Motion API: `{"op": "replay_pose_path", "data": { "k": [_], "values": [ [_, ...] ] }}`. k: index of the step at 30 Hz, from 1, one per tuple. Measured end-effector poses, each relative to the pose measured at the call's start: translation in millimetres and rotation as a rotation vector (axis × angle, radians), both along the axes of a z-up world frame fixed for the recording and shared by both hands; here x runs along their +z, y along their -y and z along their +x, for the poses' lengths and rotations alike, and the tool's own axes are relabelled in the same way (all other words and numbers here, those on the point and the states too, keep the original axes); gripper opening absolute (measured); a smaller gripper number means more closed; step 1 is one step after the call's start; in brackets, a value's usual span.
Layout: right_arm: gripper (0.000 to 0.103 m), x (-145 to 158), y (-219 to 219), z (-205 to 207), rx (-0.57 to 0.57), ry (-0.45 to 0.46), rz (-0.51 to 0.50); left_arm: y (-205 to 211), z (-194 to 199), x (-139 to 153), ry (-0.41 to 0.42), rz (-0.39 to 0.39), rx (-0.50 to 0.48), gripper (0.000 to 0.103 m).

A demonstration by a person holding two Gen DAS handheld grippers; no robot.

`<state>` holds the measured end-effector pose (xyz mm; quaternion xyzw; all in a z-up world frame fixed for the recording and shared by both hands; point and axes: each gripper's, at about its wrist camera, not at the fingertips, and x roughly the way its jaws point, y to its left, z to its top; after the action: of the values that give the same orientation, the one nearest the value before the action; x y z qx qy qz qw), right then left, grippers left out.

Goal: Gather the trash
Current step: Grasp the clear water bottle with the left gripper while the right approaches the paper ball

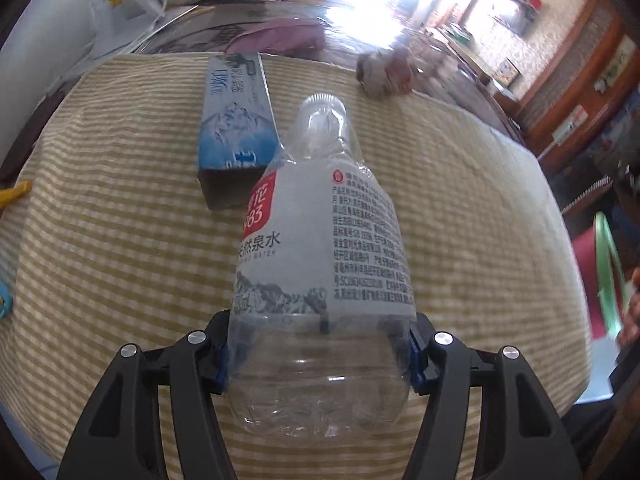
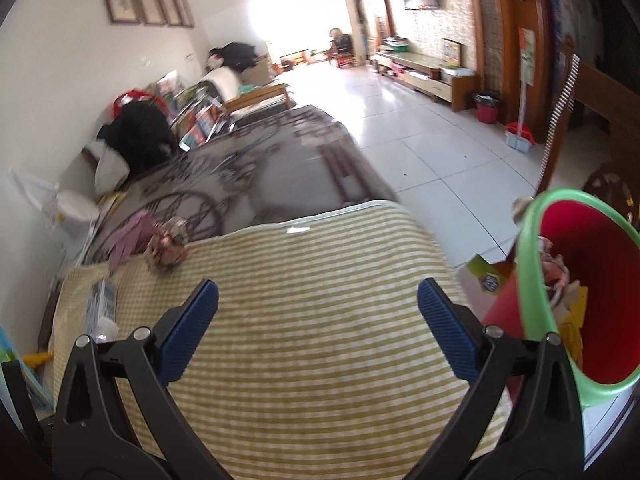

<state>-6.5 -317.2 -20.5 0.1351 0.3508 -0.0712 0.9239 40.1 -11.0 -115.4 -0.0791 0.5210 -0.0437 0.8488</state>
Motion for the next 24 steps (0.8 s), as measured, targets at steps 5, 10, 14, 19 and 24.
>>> {"op": "replay_pose_path", "data": {
  "k": [5, 10, 14, 19, 24],
  "values": [
    [0.098, -8, -34, 11, 0.063, -0.037, -0.026, -6, 4, 11, 0.075, -0.077, 0.016, 0.084],
    [0.098, -18, -64, 22, 0.105, -0.054, -0.037, -7, 25, 9, 0.087, -0.126, 0.032, 0.082],
    [0.098, -18, -89, 30, 0.169, -0.034, -0.086, -13, 26, -8, 0.028, -0.176, 0.041, 0.052],
    [0.098, -28, -114, 50, 0.236, -0.07, -0.107, -17, 17, -9, 0.013, -0.232, 0.058, 0.051],
    [0.098, -43, -127, 98, 0.216, -0.121, -0.025, -16, 11, -10, 0.003, -0.251, 0.053, 0.055]
  ]
}}
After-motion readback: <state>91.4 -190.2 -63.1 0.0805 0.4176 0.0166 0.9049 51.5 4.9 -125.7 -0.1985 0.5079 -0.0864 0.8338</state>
